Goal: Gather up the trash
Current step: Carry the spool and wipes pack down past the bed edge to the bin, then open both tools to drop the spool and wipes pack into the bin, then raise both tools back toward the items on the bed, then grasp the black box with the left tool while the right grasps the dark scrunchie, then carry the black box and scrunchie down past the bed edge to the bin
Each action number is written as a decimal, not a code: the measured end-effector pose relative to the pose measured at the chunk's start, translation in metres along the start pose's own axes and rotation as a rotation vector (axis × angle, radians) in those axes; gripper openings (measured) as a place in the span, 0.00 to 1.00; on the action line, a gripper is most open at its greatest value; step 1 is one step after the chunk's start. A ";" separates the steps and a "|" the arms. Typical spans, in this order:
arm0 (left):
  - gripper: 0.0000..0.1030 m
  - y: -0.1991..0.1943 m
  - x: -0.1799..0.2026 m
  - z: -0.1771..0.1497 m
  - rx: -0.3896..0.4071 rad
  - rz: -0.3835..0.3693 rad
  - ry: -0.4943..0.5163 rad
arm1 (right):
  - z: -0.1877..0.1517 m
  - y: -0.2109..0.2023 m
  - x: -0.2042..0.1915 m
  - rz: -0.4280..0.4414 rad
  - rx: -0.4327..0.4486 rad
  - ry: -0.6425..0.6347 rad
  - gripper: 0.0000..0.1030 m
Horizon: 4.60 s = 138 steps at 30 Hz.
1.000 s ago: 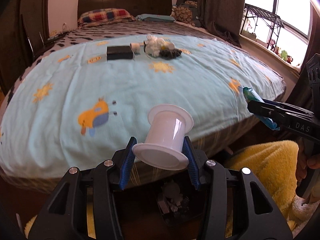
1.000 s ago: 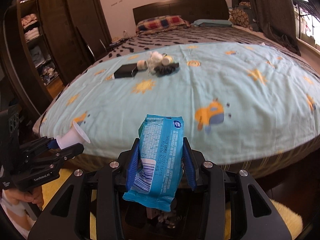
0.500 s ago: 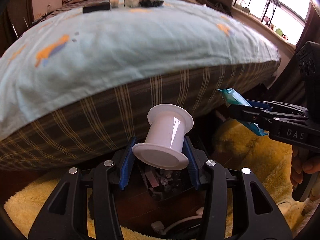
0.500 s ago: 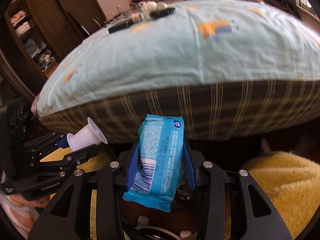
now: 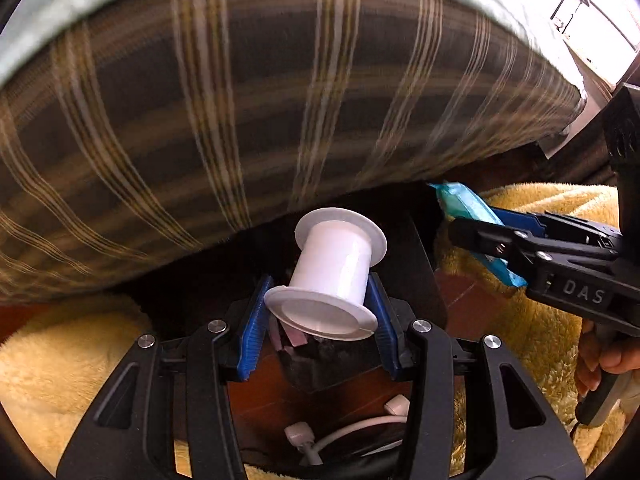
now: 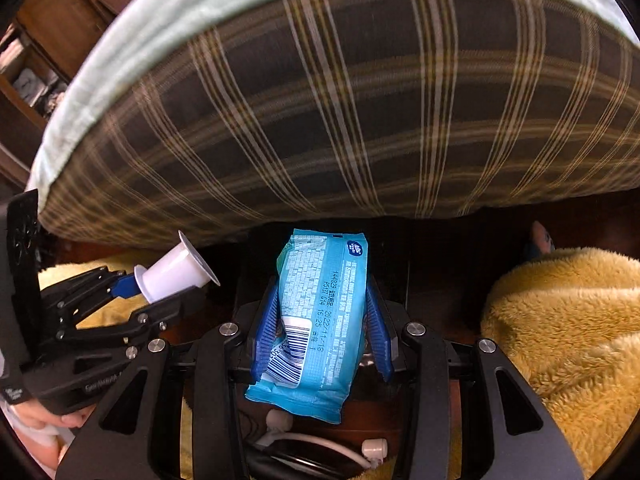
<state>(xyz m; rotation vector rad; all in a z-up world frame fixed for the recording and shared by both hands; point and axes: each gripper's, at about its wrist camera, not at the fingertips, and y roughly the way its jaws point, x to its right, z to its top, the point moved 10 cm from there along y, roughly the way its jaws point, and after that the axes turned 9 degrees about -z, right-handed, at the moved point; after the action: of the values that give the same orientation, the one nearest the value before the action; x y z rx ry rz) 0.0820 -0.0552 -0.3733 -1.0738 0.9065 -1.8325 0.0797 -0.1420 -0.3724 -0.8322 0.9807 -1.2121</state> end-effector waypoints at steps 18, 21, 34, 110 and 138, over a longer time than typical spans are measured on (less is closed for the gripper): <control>0.49 0.020 -0.007 -0.002 -0.041 -0.011 -0.023 | 0.010 0.019 -0.001 -0.032 -0.015 0.014 0.44; 0.53 0.018 -0.010 -0.002 -0.036 -0.002 -0.023 | 0.013 0.016 0.003 -0.034 -0.010 0.027 0.54; 0.79 -0.027 -0.024 0.024 0.080 0.089 0.008 | 0.044 -0.027 0.023 -0.053 0.096 0.069 0.84; 0.68 -0.120 -0.091 0.301 0.367 0.299 0.039 | 0.300 -0.066 -0.044 0.046 0.328 -0.076 0.16; 0.68 -0.141 0.016 0.074 0.295 0.091 0.111 | 0.101 -0.139 -0.027 0.076 0.343 -0.150 0.16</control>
<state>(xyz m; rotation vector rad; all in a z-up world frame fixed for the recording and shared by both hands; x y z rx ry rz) 0.1042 -0.0240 -0.2182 -0.7426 0.7076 -1.8930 0.1215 -0.1388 -0.2038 -0.5986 0.6533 -1.1921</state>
